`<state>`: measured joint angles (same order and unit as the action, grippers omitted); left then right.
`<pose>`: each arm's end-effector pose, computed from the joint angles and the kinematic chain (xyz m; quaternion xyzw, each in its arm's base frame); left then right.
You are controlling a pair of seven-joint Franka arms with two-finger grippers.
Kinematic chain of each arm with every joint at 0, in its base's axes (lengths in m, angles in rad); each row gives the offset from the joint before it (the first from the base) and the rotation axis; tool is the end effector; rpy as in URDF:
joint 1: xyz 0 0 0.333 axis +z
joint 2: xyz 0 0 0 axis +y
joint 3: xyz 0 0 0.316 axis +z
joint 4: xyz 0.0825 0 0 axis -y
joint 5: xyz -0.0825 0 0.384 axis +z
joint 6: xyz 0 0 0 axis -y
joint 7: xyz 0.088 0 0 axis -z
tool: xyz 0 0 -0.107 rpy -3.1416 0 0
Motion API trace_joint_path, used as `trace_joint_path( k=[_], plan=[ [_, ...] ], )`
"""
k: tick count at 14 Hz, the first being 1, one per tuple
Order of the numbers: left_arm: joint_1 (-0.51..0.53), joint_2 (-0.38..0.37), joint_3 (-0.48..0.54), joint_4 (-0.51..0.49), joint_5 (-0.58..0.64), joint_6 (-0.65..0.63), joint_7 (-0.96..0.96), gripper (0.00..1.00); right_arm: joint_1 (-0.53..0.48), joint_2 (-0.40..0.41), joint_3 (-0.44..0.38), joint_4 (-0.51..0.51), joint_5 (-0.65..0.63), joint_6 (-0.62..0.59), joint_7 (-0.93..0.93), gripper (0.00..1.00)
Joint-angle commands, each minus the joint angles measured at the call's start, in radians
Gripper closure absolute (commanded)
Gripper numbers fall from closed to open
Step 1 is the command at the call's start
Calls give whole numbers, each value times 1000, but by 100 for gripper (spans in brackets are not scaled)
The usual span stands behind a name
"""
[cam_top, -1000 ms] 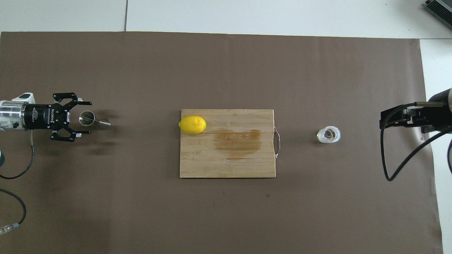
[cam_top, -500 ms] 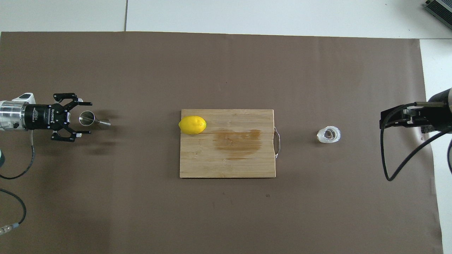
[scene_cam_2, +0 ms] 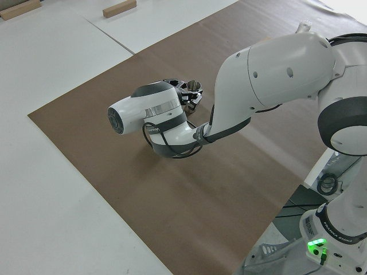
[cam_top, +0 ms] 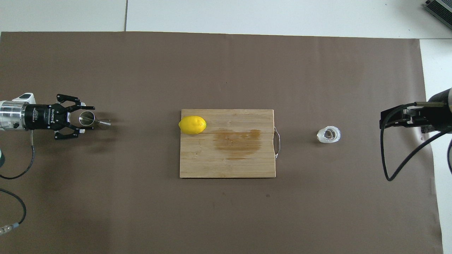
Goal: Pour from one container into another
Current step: 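Open the left gripper and close it around the steel cup, then lift the steel cup with the left gripper and carry it onto the board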
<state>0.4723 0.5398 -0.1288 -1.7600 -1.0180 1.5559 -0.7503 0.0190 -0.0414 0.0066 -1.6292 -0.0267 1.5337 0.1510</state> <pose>0.5965 0.1228 0.2759 0.5944 0.5565 -0.4086 0.4124 0.5367 0.0109 0.6165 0.9976 -0.0628 -0.0258 0.0158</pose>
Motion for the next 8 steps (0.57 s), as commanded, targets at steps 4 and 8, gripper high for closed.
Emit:
trace_joint_path(
  k=[4, 8],
  plan=[
    [-38, -14, 9, -1, -22, -8, -7, 78, -14, -8, 3, -6, 25, -1, -24, 0],
    [-110, -50, 11, -4, -59, -75, -18, 100, -14, -8, 3, -6, 25, -1, -24, 0]
  ],
)
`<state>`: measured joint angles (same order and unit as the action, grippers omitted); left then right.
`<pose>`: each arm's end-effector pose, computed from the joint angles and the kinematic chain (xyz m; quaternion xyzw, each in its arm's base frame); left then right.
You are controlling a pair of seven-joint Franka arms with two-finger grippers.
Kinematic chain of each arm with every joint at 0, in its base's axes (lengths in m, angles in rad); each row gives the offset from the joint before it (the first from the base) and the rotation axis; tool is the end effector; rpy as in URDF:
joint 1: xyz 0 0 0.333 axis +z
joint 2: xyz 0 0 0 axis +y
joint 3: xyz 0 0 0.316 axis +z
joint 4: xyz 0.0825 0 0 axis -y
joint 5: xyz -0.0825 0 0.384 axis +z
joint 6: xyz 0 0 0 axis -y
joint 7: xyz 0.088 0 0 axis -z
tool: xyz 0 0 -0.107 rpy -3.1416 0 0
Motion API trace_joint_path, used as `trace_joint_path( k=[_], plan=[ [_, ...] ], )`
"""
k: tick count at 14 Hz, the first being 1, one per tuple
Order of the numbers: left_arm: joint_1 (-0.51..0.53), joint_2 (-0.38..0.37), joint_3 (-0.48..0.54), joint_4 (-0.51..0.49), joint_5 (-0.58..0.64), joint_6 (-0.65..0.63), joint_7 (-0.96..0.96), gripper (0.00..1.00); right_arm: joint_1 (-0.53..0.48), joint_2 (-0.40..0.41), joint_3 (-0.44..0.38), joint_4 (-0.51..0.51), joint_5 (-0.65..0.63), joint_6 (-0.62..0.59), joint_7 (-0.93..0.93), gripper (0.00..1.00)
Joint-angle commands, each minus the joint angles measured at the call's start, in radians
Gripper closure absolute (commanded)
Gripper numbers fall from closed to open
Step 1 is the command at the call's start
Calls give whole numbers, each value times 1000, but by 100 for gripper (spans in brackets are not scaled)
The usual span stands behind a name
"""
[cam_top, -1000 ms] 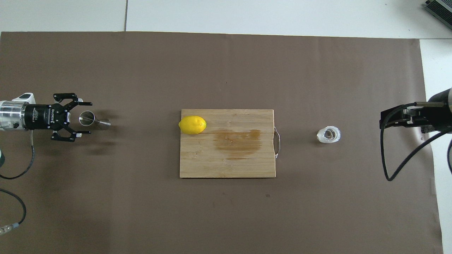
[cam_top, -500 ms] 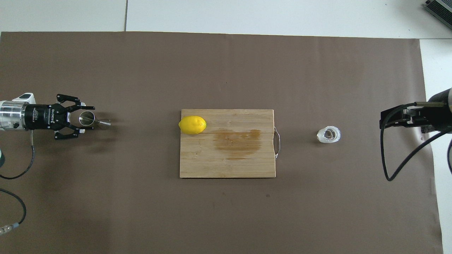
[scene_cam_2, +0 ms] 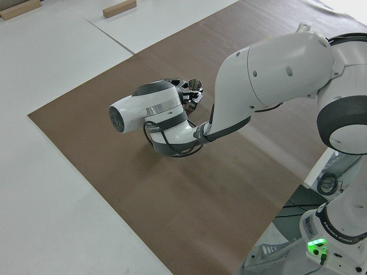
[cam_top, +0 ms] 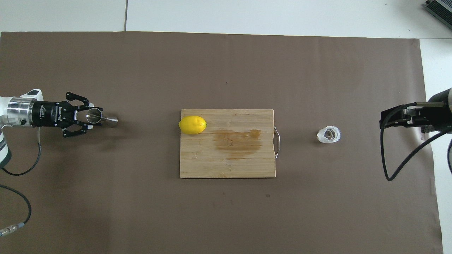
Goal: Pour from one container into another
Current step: 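Lift the steel cup with the left gripper and carry it onto the board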
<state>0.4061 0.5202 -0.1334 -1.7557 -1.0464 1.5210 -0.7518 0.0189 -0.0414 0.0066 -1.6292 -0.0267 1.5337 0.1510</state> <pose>0.6047 0.0771 0.2930 0.6107 0.5226 -0.4286 0.4127 0.5367 0.0108 0.6165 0.9976 -0.0628 -0.0258 0.0158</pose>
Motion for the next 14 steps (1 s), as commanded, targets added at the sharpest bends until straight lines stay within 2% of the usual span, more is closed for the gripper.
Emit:
trace_joint_path(
  k=[1, 4, 9, 14],
  plan=[
    [-62, -40, 15, -13, -44, -54, -21, 100, -14, -8, 3, -6, 25, -1, -24, 0],
    [-137, -78, 18, -42, -112, -62, -84, 100, -16, -8, 3, -6, 25, -1, -24, 0],
    [-265, -132, 23, -94, -188, -44, -86, 100, -16, -8, 1, -6, 25, -1, -24, 0],
    [-407, -144, 24, -114, -266, 86, -89, 100, -16, -8, 1, -6, 25, -1, -24, 0]
  ],
)
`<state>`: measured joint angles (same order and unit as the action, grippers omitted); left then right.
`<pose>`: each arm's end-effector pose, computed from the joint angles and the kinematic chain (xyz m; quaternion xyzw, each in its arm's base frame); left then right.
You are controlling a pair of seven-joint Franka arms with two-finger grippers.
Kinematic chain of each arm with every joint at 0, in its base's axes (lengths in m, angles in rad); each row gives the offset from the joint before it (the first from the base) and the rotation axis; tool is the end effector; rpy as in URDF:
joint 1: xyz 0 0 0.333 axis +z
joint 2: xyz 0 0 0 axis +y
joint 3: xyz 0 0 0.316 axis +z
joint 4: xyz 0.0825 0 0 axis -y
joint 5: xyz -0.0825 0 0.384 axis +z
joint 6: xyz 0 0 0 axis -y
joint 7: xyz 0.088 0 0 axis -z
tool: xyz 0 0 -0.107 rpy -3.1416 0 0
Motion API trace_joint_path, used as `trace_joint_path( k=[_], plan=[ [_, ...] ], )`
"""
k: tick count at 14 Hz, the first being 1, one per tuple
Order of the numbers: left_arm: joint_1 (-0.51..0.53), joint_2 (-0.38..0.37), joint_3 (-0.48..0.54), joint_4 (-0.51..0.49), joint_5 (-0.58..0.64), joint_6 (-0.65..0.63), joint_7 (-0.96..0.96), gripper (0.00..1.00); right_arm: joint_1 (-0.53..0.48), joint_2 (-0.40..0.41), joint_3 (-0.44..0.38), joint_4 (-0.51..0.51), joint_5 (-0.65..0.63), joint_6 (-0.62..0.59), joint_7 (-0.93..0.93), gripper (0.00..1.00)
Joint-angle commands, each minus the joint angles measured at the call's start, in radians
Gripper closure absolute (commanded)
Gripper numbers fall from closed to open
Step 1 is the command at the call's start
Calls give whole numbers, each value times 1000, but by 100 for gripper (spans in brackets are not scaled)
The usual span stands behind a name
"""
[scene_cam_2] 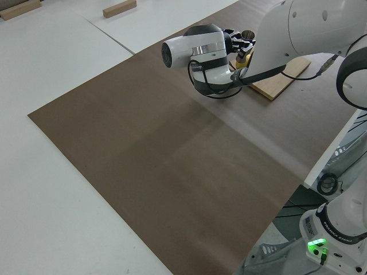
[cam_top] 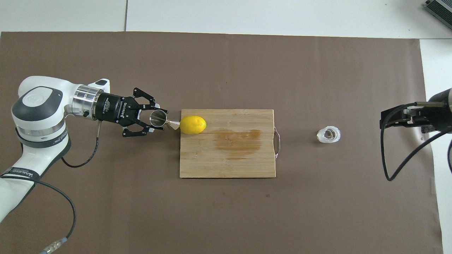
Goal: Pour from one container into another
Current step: 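Lift the steel cup with the left gripper and carry it onto the board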
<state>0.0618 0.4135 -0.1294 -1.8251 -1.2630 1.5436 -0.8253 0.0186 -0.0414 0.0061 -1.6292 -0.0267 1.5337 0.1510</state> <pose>0.5945 -0.1377 0.3448 0.6236 0.4440 -0.4994 0.4058 0.5367 0.0104 0.6165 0.9975 -0.0632 -0.0258 0.0158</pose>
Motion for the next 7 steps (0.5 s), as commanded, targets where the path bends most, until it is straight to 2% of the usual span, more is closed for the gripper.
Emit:
trace_joint_path(
  k=[1, 5, 7],
  plan=[
    [-92, -38, 21, -46, -77, 96, -15, 100, -16, -8, 2, -6, 25, -1, -24, 0],
    [-223, -38, 24, -62, -202, 222, -37, 100, -16, -8, 2, -6, 25, -1, -24, 0],
    [-296, -38, 24, -74, -252, 332, -35, 100, -19, -8, 2, -6, 25, -1, -24, 0]
  ],
)
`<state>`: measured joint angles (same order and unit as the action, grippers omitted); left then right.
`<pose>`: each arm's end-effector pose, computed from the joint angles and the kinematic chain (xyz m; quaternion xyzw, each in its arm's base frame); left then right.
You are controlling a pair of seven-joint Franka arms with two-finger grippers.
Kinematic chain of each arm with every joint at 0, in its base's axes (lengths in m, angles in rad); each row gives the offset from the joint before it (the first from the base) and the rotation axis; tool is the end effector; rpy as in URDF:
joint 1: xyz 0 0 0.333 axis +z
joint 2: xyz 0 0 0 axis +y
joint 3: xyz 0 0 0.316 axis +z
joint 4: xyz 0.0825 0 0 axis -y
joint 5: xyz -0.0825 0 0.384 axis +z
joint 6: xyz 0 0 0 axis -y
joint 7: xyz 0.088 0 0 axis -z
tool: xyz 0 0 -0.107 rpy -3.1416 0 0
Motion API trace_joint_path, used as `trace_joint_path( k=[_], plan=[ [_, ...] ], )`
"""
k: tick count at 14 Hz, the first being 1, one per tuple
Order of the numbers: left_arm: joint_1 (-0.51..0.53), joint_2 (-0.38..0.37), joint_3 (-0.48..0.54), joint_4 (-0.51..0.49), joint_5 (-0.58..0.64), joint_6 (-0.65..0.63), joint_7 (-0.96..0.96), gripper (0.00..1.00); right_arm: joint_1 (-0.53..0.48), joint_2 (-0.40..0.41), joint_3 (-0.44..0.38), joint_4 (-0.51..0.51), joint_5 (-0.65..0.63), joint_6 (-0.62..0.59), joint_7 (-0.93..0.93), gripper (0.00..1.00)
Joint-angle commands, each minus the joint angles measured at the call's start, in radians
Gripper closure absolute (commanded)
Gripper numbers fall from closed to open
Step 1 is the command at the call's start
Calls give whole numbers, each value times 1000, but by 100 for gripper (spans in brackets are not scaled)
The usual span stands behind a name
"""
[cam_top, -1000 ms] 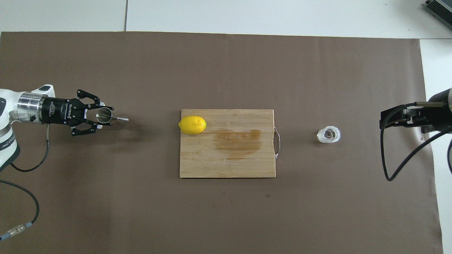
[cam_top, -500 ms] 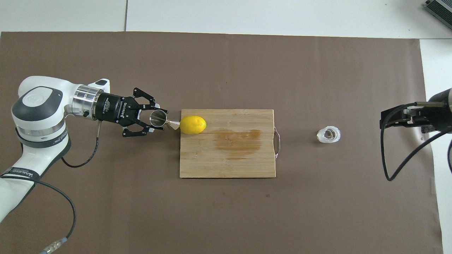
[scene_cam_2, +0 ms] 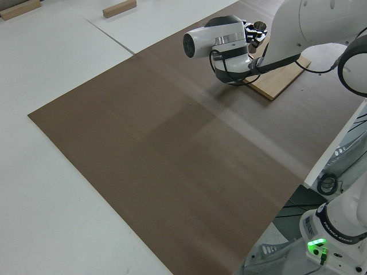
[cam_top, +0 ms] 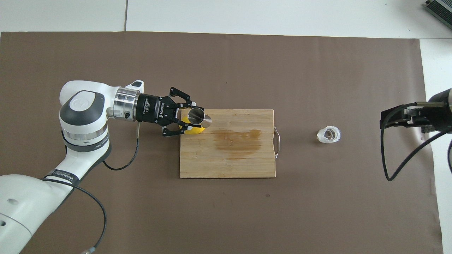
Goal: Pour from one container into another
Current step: 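Lift the steel cup with the left gripper and carry it onto the board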
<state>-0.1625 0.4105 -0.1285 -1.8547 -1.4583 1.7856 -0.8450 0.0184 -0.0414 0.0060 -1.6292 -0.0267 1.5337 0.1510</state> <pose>0.5790 -0.2554 0.3367 0.6011 0.4732 -0.4845 0.4243 0.5367 0.0102 0.6165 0.9975 -0.0634 -0.0258 0.0158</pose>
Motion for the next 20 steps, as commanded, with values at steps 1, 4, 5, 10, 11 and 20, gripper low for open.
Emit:
trace_joint_path(
  k=[1, 4, 5, 10, 11, 20],
  plan=[
    [-104, -35, 21, -50, -77, 147, -11, 100, -21, -8, 0, -6, 25, -1, -24, 0],
    [-176, -33, 20, -61, -144, 260, -6, 100, -32, -8, 0, -6, 25, -6, -24, 0],
    [-196, -33, 20, -66, -164, 294, -3, 100, -35, -8, 0, -6, 25, -4, -24, 0],
    [-293, -33, 18, -103, -264, 382, 44, 100, -35, -8, 2, -6, 24, -4, -24, 0],
    [-305, -33, 18, -113, -296, 391, 56, 100, -35, -8, 2, -6, 24, -4, -25, 0],
    [-348, -29, 18, -136, -350, 436, 123, 100, -23, -8, 6, -5, 24, 0, -24, 0]
  ],
)
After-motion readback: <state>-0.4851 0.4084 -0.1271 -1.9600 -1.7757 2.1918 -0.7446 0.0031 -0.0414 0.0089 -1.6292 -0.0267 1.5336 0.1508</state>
